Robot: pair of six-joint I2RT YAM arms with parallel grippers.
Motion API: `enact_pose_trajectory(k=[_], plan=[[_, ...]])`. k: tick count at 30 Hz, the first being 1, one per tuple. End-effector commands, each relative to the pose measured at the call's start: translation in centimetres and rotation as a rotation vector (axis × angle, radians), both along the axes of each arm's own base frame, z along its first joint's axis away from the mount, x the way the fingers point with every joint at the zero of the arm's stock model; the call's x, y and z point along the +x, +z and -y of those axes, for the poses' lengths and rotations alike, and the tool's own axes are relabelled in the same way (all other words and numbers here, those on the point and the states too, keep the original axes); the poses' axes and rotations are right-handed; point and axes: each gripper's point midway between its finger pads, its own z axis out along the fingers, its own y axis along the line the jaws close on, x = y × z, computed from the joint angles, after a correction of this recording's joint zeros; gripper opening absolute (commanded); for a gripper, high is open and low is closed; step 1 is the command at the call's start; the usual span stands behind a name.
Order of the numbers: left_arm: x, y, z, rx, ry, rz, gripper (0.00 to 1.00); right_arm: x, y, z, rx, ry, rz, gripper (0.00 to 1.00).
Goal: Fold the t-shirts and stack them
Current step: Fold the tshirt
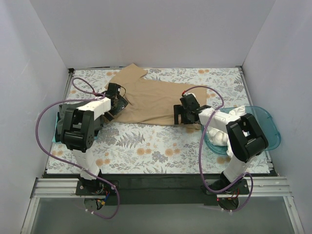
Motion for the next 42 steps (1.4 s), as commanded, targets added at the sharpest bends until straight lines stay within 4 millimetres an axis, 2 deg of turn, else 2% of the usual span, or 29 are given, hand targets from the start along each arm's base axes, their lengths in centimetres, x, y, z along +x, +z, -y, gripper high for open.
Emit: enact_pose_trajectory(k=[1,5,6,9,10,11,13,17,19,20,24,27,32,37,42], plan=[[-1.3,-0.3,-0.5,0.009,0.023,-0.014,0.94,0.8,0.7,-0.4,0.016,-0.003,0.030,0.98],[-3.1,-1.4,-0.7,0.003,0.035,-0.052,0.94,-1.2,-1.4,0.6,-0.013,0.010,-0.029,0.98],[-3.4,-1.2,-0.7,-0.004,0.036,-0.050,0.94,-2.2,-2.3,1.1,-0.027,0.020,-0.054,0.98],[-5.4,-2.0,-0.8,-0.011,0.038,-0.083,0.94,-3.6,-2.9,1.8,-0.035,0.024,-0.076,0.98],[-5.7,-1.4,-0.8,-0.020,0.043,-0.072,0.94,-4.5,-3.3,2.3,-0.039,0.028,-0.088,0.98],[-6.9,-2.0,-1.0,-0.017,0.048,-0.096,0.94,-5.1,-3.4,2.5,-0.037,0.032,-0.095,0.98],[-7.9,-1.8,-0.7,-0.036,0.057,-0.093,0.94,-6.4,-3.5,2.9,-0.028,0.040,-0.107,0.98],[-12.0,-1.4,-0.2,-0.056,0.067,-0.093,0.93,-8.4,-3.3,3.4,-0.009,0.062,-0.108,0.98],[-13.7,-1.5,-0.6,-0.056,0.116,-0.098,0.94,-9.1,-2.7,2.9,0.016,0.088,-0.095,0.98],[-15.6,-1.7,-1.1,-0.051,0.128,-0.118,0.94,-9.8,-2.9,3.0,0.017,0.094,-0.106,0.98],[-19.0,-1.5,-2.0,-0.046,0.188,-0.129,0.93,-12.3,-2.6,3.1,0.025,0.086,-0.116,0.98],[-21.2,-1.5,-2.7,-0.033,0.233,-0.144,0.94,-14.7,-3.1,4.3,0.001,0.049,-0.141,0.98],[-24.6,-1.9,-3.1,-0.085,0.308,-0.149,0.94,-17.7,-3.2,4.5,0.061,0.014,-0.159,0.98],[-26.6,-2.3,-3.0,-0.133,0.336,-0.150,0.93,-19.5,-3.0,4.0,0.106,0.041,-0.161,0.98],[-26.4,-1.4,-2.6,-0.163,0.335,-0.118,0.93,-20.9,-2.8,3.4,0.125,0.049,-0.170,0.98]])
